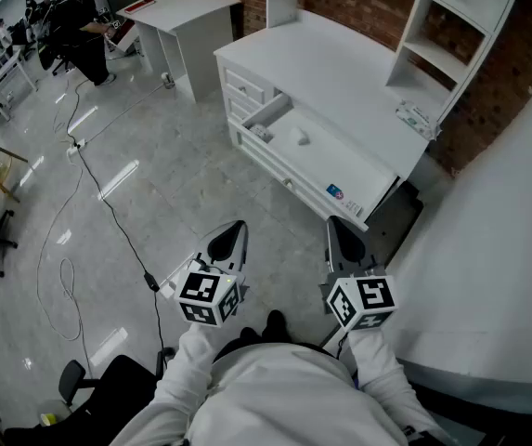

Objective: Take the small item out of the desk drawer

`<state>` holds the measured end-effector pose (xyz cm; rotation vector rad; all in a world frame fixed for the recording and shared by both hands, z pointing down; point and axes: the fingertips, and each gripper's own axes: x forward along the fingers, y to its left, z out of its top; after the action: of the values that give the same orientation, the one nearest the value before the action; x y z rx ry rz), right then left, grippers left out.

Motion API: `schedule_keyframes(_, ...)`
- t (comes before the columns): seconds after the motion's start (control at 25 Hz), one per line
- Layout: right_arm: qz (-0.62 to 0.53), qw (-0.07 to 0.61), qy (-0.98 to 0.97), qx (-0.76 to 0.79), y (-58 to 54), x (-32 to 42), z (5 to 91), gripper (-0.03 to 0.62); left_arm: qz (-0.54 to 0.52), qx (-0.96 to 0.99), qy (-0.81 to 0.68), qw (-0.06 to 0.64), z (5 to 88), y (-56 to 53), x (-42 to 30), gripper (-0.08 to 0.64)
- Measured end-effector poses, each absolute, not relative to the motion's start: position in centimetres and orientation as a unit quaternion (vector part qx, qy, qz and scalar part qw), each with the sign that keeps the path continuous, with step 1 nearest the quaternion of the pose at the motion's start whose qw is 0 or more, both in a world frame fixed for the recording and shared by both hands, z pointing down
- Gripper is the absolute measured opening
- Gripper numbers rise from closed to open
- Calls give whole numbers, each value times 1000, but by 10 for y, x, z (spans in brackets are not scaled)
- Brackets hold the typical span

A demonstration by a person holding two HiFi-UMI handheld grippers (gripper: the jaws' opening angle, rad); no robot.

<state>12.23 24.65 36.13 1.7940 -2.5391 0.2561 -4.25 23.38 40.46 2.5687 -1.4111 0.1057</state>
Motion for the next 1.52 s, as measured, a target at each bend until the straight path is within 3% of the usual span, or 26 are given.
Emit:
schedule_keyframes(1.04, 41, -1, -806, 590, 224, 148, 342, 34, 32, 870, -482, 101, 404, 201, -19, 18)
schedule_keyframes(1.2, 44, -4, -809, 586, 210, 147, 342, 88, 35, 872, -477, 104, 407, 186, -17, 18)
schedule_keyframes(1.52, 45, 22, -813, 580, 165, 142, 349, 121, 34, 876, -468, 112, 414, 136, -15, 18)
